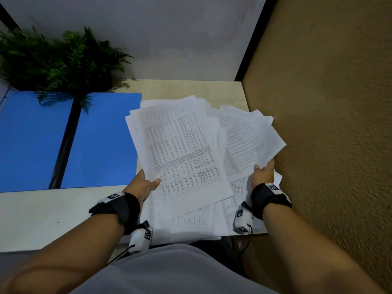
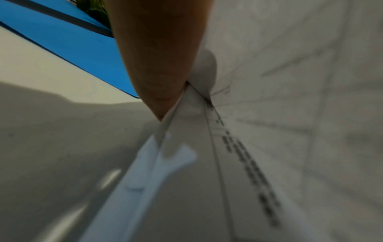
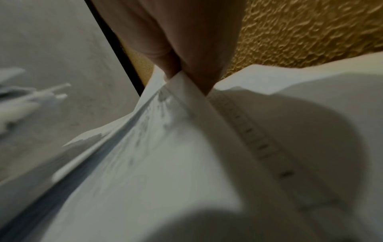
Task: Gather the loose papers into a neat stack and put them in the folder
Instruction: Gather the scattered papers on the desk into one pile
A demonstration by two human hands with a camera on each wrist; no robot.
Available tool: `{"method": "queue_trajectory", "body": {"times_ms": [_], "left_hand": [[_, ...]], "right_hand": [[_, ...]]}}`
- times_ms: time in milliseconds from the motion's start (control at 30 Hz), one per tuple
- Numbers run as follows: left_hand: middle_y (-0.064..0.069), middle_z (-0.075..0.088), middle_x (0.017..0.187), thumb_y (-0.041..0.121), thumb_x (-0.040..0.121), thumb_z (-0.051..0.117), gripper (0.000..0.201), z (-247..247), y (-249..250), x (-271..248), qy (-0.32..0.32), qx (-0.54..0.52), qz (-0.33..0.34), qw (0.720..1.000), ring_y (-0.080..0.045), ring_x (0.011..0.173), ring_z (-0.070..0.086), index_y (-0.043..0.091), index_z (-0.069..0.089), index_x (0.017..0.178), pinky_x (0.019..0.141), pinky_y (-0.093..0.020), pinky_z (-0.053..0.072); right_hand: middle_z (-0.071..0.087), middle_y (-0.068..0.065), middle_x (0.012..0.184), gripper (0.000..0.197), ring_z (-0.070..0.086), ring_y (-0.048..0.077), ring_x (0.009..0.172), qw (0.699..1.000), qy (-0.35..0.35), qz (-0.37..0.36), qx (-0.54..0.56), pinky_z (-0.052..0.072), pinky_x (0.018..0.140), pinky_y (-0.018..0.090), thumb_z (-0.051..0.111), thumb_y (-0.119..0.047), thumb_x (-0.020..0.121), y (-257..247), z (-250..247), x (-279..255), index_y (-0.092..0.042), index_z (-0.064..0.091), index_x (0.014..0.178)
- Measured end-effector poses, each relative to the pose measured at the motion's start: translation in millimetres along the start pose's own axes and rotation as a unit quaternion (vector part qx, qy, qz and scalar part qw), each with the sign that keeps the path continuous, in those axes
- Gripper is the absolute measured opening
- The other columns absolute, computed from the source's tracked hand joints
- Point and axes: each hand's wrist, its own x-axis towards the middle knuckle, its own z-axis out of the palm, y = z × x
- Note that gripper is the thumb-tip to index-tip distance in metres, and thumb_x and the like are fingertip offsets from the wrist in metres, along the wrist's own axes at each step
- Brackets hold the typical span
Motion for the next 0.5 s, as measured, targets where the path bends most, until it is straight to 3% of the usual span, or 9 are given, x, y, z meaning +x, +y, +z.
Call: {"method": "queue_trajectory", "body": {"times_ms": [67, 133, 167, 267, 333, 433, 467, 500], "left_hand": [[-0.003, 0.060, 0.124, -0.003, 0.093, 0.056, 0.056, 1.1, 6.5, -1.9, -0.019, -0.030, 0.009, 0.999, -0.026, 0.122, 0.054, 0.017, 0.041, 0.142, 0.112, -0.046, 0.037], [-0.004, 0.060, 0.123, -0.006, 0.093, 0.054, 0.056, -0.1, 11.6, -2.3, -0.036, -0.059, 0.010, 0.998, -0.027, 0.121, 0.053, 0.016, 0.040, 0.142, 0.112, -0.047, 0.036], [-0.005, 0.061, 0.122, -0.007, 0.093, 0.053, 0.056, 0.1, 13.5, -1.8, -0.044, -0.067, 0.009, 0.997, -0.027, 0.120, 0.054, 0.016, 0.040, 0.142, 0.112, -0.048, 0.036], [-0.006, 0.060, 0.124, -0.005, 0.094, 0.053, 0.055, 2.9, 17.1, 0.9, -0.064, -0.049, 0.016, 0.997, -0.026, 0.121, 0.053, 0.013, 0.040, 0.144, 0.112, -0.043, 0.035], [-0.007, 0.057, 0.133, -0.005, 0.095, 0.053, 0.054, 7.0, 16.4, 4.6, -0.070, -0.008, 0.018, 0.997, -0.026, 0.126, 0.051, 0.011, 0.039, 0.145, 0.113, -0.039, 0.034], [-0.011, 0.052, 0.143, 0.006, 0.097, 0.054, 0.051, 16.8, 12.1, 10.5, -0.043, 0.132, 0.005, 0.990, -0.036, 0.131, 0.048, 0.010, 0.039, 0.145, 0.111, -0.040, 0.035], [-0.013, 0.052, 0.142, 0.011, 0.097, 0.055, 0.049, 20.3, 11.4, 11.2, -0.016, 0.207, 0.009, 0.978, -0.037, 0.128, 0.050, 0.008, 0.041, 0.143, 0.108, -0.037, 0.039], [-0.014, 0.053, 0.139, 0.013, 0.095, 0.057, 0.047, 24.0, 10.1, 12.4, 0.014, 0.244, 0.018, 0.970, -0.036, 0.123, 0.053, 0.006, 0.044, 0.140, 0.104, -0.035, 0.042]], "right_hand": [[0.049, 0.006, 0.136, 0.050, 0.049, 0.022, 0.122, 1.000, -0.017, -0.017, -0.020, 0.037, 0.104, 0.034, 0.037, 0.002, 0.099, 2.7, -5.9, 1.9, -0.016, 0.036, 0.146], [0.054, 0.007, 0.106, 0.040, 0.052, 0.023, 0.091, 0.996, -0.045, -0.046, -0.060, 0.041, 0.076, 0.030, 0.036, 0.005, 0.094, 7.2, -9.0, 7.8, -0.023, 0.058, 0.113], [0.053, 0.009, 0.098, 0.041, 0.051, 0.026, 0.083, 0.993, -0.060, -0.060, -0.076, 0.037, 0.072, 0.029, 0.034, 0.007, 0.091, 7.7, -9.6, 8.3, -0.021, 0.061, 0.104], [0.055, 0.007, 0.095, 0.030, 0.050, 0.021, 0.087, 0.983, -0.124, -0.075, -0.112, 0.036, 0.074, 0.025, 0.038, 0.006, 0.095, -1.0, -7.0, 3.9, -0.007, 0.062, 0.109], [0.055, 0.009, 0.088, 0.014, 0.049, 0.019, 0.084, 0.970, -0.178, -0.067, -0.149, 0.036, 0.070, 0.025, 0.047, -0.005, 0.097, -3.4, 0.3, -0.3, -0.006, 0.061, 0.098], [0.048, 0.011, 0.081, 0.017, 0.047, 0.020, 0.073, 0.959, -0.208, -0.053, -0.184, 0.035, 0.074, 0.030, 0.055, -0.016, 0.095, 1.8, 11.2, -3.3, -0.008, 0.055, 0.079], [0.052, 0.012, 0.090, 0.010, 0.053, 0.023, 0.081, 0.951, -0.228, -0.036, -0.205, 0.039, 0.080, 0.033, 0.055, -0.018, 0.095, 4.1, 12.4, -5.6, -0.011, 0.060, 0.089], [0.056, 0.013, 0.110, 0.019, 0.057, 0.026, 0.103, 0.940, -0.246, -0.025, -0.236, 0.041, 0.093, 0.037, 0.055, -0.018, 0.095, 9.2, 13.9, -4.3, -0.011, 0.062, 0.111]]}}
